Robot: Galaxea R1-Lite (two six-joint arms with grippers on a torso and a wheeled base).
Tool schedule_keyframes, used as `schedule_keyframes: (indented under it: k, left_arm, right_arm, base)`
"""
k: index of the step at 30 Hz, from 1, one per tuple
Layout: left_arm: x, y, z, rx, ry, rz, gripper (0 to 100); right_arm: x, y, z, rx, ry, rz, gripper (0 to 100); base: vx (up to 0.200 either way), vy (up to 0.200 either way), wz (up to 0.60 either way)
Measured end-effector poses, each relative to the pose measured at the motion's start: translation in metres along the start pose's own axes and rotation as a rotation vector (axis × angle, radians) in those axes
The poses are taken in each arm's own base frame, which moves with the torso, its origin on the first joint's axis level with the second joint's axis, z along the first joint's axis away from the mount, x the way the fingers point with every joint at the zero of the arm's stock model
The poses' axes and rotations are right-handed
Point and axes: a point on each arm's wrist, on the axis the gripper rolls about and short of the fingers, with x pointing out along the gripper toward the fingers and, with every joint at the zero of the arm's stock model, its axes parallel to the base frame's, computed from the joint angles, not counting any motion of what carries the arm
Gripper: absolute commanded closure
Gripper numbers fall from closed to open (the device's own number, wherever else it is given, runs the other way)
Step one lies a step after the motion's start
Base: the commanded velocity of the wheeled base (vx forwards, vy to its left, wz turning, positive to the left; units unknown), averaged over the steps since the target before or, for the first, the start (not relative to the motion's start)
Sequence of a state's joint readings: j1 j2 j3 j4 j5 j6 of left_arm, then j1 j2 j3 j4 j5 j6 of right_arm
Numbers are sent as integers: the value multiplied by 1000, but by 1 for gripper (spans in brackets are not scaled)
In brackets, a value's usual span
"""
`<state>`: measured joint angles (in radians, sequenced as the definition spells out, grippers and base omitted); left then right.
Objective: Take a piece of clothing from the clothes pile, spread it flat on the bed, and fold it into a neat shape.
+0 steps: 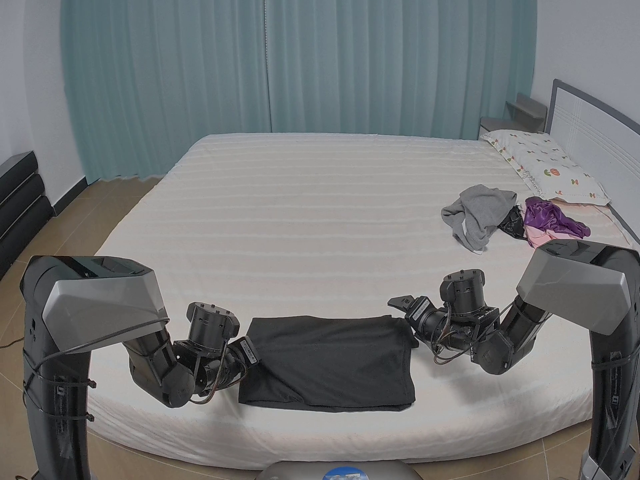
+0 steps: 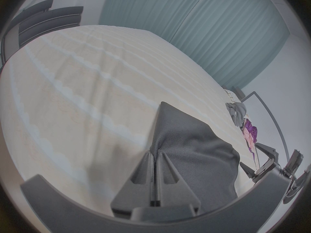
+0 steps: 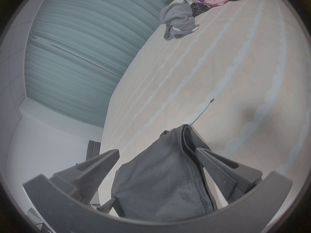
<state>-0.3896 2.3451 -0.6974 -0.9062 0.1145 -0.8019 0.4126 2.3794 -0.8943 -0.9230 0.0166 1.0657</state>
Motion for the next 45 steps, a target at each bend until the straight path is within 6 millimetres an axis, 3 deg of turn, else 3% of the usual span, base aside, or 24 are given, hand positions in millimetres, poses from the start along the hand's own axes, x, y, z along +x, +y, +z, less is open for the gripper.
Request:
schedule_keyframes:
  k: [10, 22, 23, 36, 45]
  left_arm:
    - [0, -1, -1, 6, 14, 16, 100]
    - [-3, -4, -13, 31, 58, 30, 100]
    - [-4, -5, -14, 28, 59, 28, 0]
    - [-9, -10, -14, -16, 65, 16, 0]
    - [-16, -11, 4, -100, 25, -8, 0]
  right_arm:
    - [0, 0, 0, 0, 1, -1, 0]
    - [0, 0, 0, -2, -1, -1, 0]
    - [0, 0, 0, -3, 0, -2, 0]
    - [-2, -4, 2, -35, 2, -41, 0]
    - [-20, 1, 12, -117, -32, -51, 0]
  base:
    - [0, 200, 0]
    - [0, 0, 0]
    - [0, 0, 0]
    - [0, 0, 0]
    - [0, 0, 0]
